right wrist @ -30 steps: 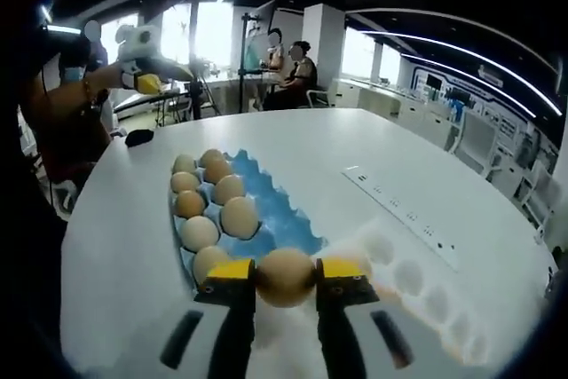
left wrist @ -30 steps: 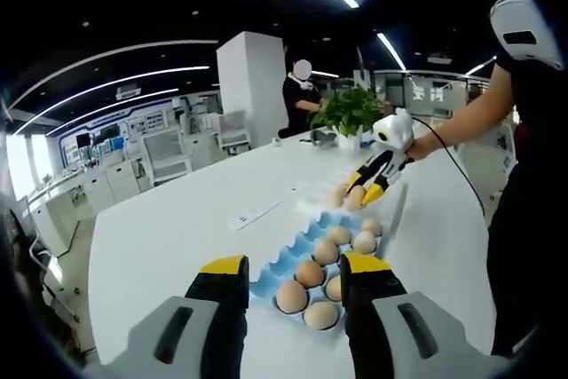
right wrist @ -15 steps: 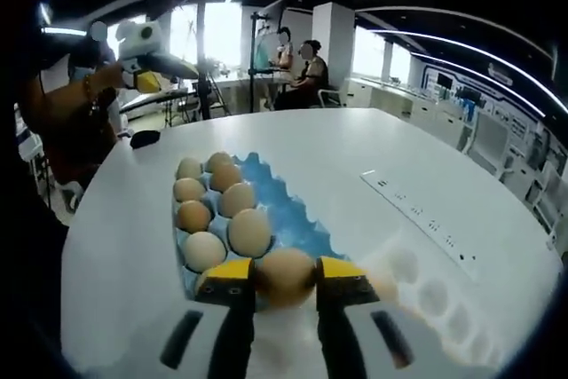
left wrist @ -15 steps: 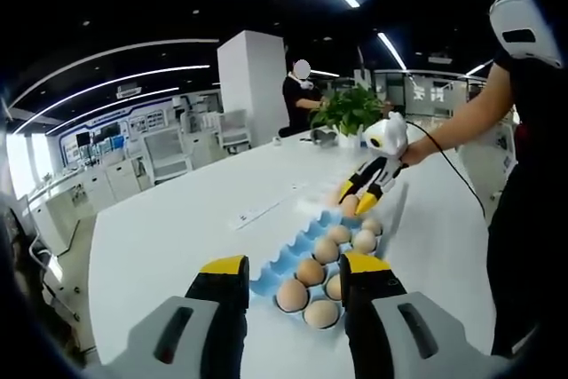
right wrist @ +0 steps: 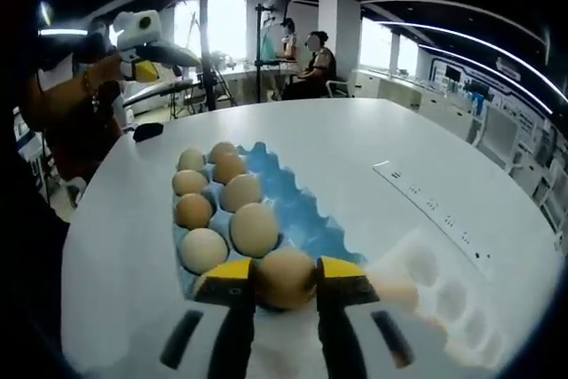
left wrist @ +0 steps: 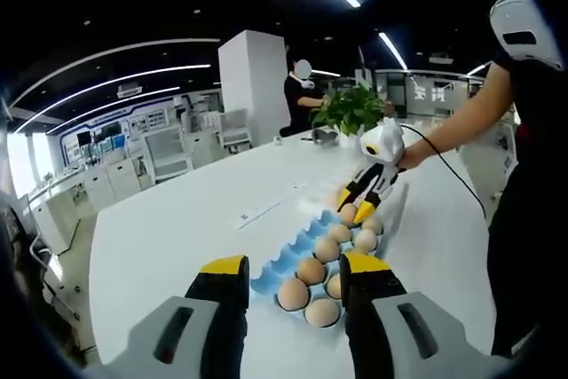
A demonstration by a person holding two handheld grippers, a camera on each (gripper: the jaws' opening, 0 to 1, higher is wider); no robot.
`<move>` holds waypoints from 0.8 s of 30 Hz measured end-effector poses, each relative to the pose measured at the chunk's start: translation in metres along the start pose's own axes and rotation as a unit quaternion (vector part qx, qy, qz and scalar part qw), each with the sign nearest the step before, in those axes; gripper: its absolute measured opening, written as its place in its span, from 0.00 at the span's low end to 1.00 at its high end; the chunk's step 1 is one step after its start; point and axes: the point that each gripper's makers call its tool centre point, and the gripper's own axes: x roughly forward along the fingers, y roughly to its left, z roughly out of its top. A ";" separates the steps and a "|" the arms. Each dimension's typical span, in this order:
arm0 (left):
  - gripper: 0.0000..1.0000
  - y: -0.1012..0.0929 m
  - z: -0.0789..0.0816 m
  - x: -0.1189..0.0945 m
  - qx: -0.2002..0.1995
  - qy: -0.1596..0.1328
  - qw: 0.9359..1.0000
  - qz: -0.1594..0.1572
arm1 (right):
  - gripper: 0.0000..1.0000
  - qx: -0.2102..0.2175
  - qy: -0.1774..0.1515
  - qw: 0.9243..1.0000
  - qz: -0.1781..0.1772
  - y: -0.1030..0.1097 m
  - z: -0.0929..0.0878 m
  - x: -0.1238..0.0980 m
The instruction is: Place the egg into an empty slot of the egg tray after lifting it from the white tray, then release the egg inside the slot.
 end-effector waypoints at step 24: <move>0.41 0.000 0.001 0.000 0.001 -0.002 1.000 0.001 | 0.27 0.064 -0.016 0.998 0.017 0.000 -0.007 0.004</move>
